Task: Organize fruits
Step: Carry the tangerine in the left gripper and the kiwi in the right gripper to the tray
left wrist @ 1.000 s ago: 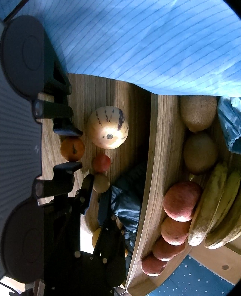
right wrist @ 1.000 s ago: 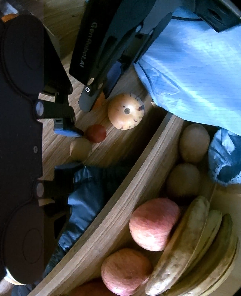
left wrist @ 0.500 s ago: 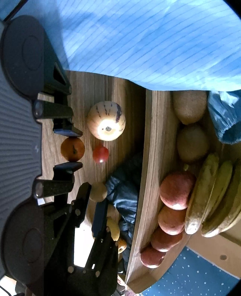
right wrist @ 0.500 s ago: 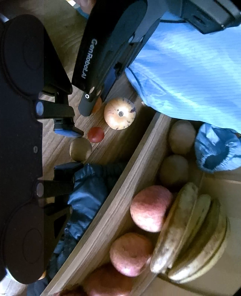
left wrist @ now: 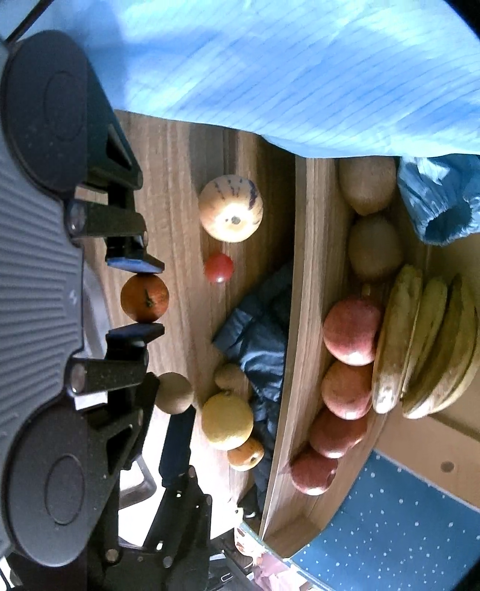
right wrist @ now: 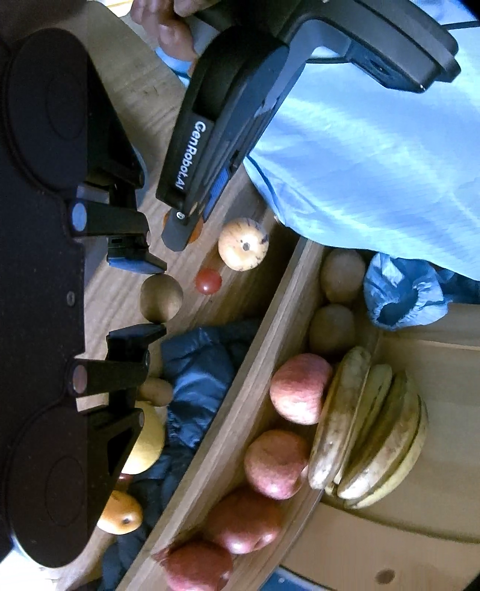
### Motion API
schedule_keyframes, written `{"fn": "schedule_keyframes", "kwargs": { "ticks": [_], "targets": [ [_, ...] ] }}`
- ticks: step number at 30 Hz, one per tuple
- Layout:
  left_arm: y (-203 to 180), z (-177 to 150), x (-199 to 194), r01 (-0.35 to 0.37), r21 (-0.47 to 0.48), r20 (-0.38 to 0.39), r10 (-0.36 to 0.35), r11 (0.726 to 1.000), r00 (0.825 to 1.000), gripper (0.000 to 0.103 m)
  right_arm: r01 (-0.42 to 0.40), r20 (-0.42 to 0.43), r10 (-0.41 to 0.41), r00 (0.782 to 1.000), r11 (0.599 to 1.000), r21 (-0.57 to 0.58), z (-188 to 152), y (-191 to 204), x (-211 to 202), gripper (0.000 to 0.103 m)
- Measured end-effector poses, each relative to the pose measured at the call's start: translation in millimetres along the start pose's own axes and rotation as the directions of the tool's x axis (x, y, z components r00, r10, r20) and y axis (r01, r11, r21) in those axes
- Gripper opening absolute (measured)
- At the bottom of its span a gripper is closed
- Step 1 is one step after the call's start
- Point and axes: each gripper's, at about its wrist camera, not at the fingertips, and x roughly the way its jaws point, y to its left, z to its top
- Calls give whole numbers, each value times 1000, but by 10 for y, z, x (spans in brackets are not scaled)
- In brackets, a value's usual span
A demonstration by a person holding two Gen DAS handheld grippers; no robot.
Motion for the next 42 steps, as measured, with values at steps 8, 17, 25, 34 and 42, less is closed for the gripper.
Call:
{"fn": "schedule_keyframes", "kwargs": {
  "ticks": [8, 17, 25, 34, 42],
  "targets": [
    [-227, -213, -144, 11, 8, 8, -11, 1000, 1000, 31, 11, 3, -11, 1000, 1000, 21, -235, 99, -324, 31],
    [-493, -586, -328, 12, 11, 1, -12, 1000, 1000, 31, 13, -16, -12, 1000, 999, 39, -635, 206, -706, 31],
    [-572, -923, -500, -20, -25, -8, 19, 999, 1000, 31, 3, -29, -2, 1000, 999, 52, -981, 328, -965, 31],
    [-562, -1118, -629, -85, -69, 1, 86, 994, 996, 31, 1, -41, 2, 999, 998, 68, -1215, 338, -1118, 31],
    [-489, -1313, -702, -124, -111, -12, 124, 986, 992, 31, -23, -65, 27, 998, 998, 60, -1359, 403, -1141, 31]
  ]
}}
